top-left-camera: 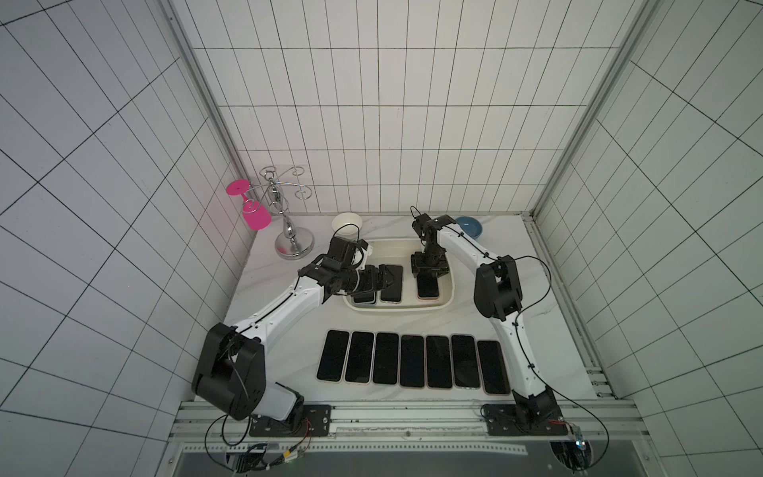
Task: Take the phone out of the storage box
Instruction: Pick up the phone from the storage box.
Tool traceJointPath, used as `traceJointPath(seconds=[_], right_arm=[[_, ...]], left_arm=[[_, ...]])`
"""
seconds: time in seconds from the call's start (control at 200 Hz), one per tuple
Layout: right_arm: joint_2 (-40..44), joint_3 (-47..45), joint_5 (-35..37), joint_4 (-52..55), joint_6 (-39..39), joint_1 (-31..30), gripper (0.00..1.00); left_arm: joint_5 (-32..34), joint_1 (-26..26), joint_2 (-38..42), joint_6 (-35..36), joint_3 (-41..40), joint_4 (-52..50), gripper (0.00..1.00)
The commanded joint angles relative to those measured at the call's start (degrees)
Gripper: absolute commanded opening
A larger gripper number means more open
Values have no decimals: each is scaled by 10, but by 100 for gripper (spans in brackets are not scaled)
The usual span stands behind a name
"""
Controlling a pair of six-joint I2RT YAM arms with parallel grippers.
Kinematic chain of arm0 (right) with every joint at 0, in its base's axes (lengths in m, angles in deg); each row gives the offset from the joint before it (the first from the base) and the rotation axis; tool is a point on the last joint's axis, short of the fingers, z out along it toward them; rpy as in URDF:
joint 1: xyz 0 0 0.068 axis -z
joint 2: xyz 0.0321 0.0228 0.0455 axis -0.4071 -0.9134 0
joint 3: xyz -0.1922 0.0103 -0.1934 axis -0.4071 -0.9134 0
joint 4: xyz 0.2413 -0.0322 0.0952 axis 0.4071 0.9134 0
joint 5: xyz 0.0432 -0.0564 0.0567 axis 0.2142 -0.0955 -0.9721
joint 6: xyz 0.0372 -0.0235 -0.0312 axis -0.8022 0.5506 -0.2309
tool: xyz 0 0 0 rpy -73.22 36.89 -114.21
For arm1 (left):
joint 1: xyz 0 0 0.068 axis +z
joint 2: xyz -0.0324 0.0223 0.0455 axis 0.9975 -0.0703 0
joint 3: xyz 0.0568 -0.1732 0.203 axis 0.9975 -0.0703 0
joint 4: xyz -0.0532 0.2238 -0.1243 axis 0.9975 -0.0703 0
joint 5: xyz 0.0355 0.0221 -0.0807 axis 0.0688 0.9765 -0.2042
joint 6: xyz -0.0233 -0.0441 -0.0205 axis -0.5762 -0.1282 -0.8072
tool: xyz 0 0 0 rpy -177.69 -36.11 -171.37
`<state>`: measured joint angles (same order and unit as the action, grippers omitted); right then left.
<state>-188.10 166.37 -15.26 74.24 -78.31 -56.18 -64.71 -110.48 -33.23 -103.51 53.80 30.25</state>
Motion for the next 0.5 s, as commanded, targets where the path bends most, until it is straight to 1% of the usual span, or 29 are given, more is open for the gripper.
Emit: traceJointPath(seconds=[0.0, 0.11, 0.215, 0.325, 0.37, 0.495], right_arm=[[2, 8, 8, 10, -1, 0, 74], [3, 4, 8, 10, -3, 0, 70], [21, 0, 11, 8, -6, 0, 60], [64, -6, 10, -8, -7, -1, 51], [78, -2, 5, -10, -6, 1, 49], [106, 11, -25, -4, -4, 6, 47]], left_arm=[[-6, 3, 8, 8, -10, 0, 98], [-5, 4, 10, 9, -14, -1, 98], [-5, 5, 13, 10, -14, -2, 98], [-15, 5, 15, 12, -14, 3, 98], [-25, 5, 16, 12, -16, 9, 98], [-44, 2, 17, 14, -19, 27, 98]])
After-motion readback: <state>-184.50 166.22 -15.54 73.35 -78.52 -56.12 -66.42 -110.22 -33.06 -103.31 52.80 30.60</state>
